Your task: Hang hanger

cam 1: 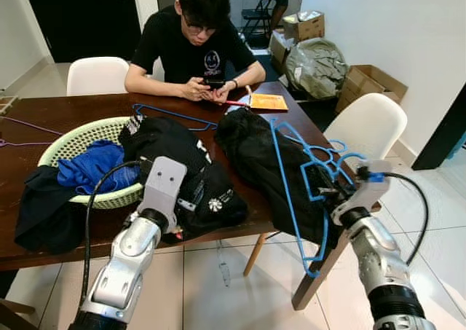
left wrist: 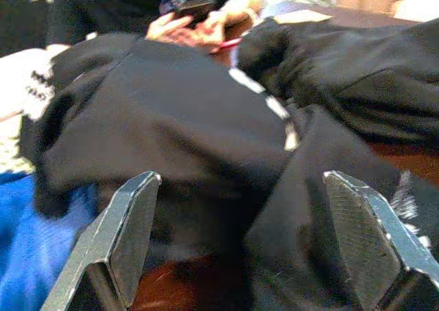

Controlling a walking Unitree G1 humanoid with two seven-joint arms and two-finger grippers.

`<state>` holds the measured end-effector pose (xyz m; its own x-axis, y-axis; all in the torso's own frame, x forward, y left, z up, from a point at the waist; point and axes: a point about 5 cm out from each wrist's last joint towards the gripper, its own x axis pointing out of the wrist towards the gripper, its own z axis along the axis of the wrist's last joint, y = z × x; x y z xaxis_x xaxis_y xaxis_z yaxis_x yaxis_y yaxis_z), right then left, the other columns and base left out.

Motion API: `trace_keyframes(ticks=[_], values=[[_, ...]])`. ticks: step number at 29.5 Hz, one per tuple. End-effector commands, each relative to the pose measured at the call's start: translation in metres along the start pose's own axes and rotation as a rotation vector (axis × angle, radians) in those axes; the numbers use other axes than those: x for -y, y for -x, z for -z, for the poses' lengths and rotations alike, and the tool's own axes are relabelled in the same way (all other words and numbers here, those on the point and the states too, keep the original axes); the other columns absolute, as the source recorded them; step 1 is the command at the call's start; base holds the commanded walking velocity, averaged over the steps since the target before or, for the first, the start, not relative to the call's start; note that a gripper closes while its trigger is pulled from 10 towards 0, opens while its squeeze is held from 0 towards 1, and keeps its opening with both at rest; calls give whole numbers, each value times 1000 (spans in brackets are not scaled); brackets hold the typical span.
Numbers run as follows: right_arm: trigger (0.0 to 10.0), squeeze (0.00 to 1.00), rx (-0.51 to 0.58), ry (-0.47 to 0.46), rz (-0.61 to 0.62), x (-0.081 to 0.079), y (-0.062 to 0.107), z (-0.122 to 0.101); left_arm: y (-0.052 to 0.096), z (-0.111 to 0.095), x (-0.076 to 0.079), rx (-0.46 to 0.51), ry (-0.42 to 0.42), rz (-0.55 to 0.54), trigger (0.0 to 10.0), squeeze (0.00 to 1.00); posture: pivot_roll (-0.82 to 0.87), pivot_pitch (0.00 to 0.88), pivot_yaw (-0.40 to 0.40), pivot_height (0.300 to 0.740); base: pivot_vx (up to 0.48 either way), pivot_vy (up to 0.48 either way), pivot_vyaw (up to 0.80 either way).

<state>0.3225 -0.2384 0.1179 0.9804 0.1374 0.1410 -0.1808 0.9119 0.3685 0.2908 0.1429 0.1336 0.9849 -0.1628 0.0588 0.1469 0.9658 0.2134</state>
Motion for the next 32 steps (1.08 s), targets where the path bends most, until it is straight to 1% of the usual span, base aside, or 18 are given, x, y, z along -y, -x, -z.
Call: trace_keyframes(ticks=[1,2,9,10,21,24,25,26,27,28,29,32], values=[[10000,0,0,-17,-20,-4,-1,1,1,4,1,-7,17,-14,10000,0,39,0,3,740,0,0,0],[10000,0,0,-17,-20,-4,-1,1,1,4,1,-7,17,-14,10000,0,39,0,3,740,0,0,0],[10000,0,2,-14,-38,-5,-2,1,-1,-1,5,17,24,-14,10000,0,38,0,3,740,0,-472,0],[10000,0,2,-15,-45,-5,-2,1,-2,-3,4,31,22,-23,10000,0,38,0,0,740,0,-480,0],[10000,0,-5,-14,-54,-4,-3,0,-3,-7,0,54,30,-54,10000,0,42,0,-8,740,0,-447,0],[10000,0,-13,-5,-60,-4,-4,0,-1,-9,-10,67,53,-119,10000,0,43,0,-10,740,0,0,0],[10000,0,-13,-5,-60,-4,-4,0,-1,-9,-10,67,53,-119,10000,0,43,0,-10,740,0,0,0],[10000,0,-14,-4,-61,-4,-4,0,1,-9,-15,64,52,-145,10000,0,44,0,-11,740,0,0,0],[10000,0,-14,-4,-61,-4,-4,0,1,-9,-15,64,52,-145,10000,0,44,0,-11,740,0,0,0],[10000,0,-15,-3,-62,-4,-4,0,5,-6,-20,54,52,-173,10000,0,44,0,-10,740,0,0,0],[10000,0,-15,-3,-62,-4,-4,0,5,-6,-20,54,52,-173,10000,0,44,0,-10,740,0,0,0],[10000,0,-18,-2,-62,-3,-4,0,24,8,-44,-16,47,-299,10000,0,52,0,-15,740,0,0,0]])
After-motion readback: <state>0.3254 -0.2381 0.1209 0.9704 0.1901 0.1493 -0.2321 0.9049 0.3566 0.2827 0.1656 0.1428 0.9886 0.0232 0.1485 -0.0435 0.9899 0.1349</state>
